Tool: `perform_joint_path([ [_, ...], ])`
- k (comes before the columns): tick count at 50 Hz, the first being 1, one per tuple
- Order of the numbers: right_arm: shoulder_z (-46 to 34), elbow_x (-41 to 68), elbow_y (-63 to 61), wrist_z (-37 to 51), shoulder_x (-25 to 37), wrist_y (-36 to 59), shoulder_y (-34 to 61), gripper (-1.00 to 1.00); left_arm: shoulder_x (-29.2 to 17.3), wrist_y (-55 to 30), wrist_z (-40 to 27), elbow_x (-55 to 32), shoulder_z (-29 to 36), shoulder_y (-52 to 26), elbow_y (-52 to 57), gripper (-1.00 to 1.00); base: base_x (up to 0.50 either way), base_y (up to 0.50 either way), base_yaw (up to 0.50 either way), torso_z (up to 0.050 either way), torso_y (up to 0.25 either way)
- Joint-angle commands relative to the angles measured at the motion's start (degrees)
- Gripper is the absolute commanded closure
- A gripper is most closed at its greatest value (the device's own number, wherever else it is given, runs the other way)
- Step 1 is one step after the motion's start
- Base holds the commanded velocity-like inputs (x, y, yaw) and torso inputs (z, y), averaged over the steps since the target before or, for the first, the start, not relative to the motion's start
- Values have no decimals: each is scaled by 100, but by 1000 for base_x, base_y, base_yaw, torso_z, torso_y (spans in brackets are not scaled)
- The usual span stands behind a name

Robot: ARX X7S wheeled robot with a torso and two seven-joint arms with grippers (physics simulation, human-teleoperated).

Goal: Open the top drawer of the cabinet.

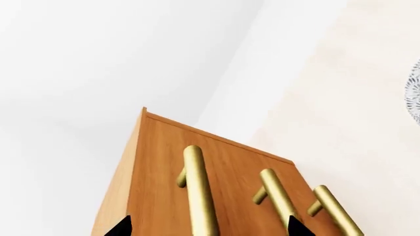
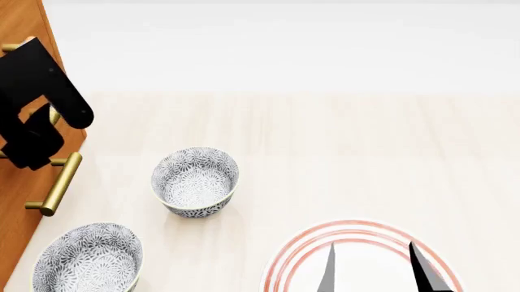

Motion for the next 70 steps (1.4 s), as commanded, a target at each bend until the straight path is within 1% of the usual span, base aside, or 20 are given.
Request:
perform_joint_path([
  [1, -18, 18, 10, 16, 28, -14, -6, -100, 46, 57, -175, 14, 35, -78, -400, -100, 0, 0, 0, 0, 0],
  [20, -62, 45, 121, 10, 48, -113, -13, -100, 265, 240, -589, -70, -22, -325, -1182, -100, 0, 0, 0, 0, 0],
  [33, -71, 73, 171, 19, 72, -156, -21, -100, 600, 523, -1047, -323, -183, -541, -2133, -100, 0, 0, 0, 0, 0],
  [43, -73, 104, 237, 17, 83, -207, -25, -100, 745, 643, -1269, -407, -213, -613, -2588, -100, 0, 0, 0, 0, 0],
  [47, -73, 115, 218, 31, 94, -195, -31, -100, 760, 663, -1280, -413, -186, -640, -2718, -100, 0, 0, 0, 0, 0],
  [52, -80, 122, 255, 28, 98, -231, -37, -100, 699, 647, -1079, -422, -97, -634, -2752, -100, 0, 0, 0, 0, 0],
  [58, -93, 128, 268, 34, 108, -236, -31, -100, 787, 583, -977, -640, -291, -833, -3098, -100, 0, 0, 0, 0, 0],
  [64, -118, 130, 266, 41, 116, -222, -22, -100, 852, 739, -1226, -696, -350, -1010, -3586, -100, 0, 0, 0, 0, 0],
  [70, -127, 140, 292, 42, 125, -235, -13, -100, 903, 932, -1663, -588, -269, -1188, -4112, -100, 0, 0, 0, 0, 0],
])
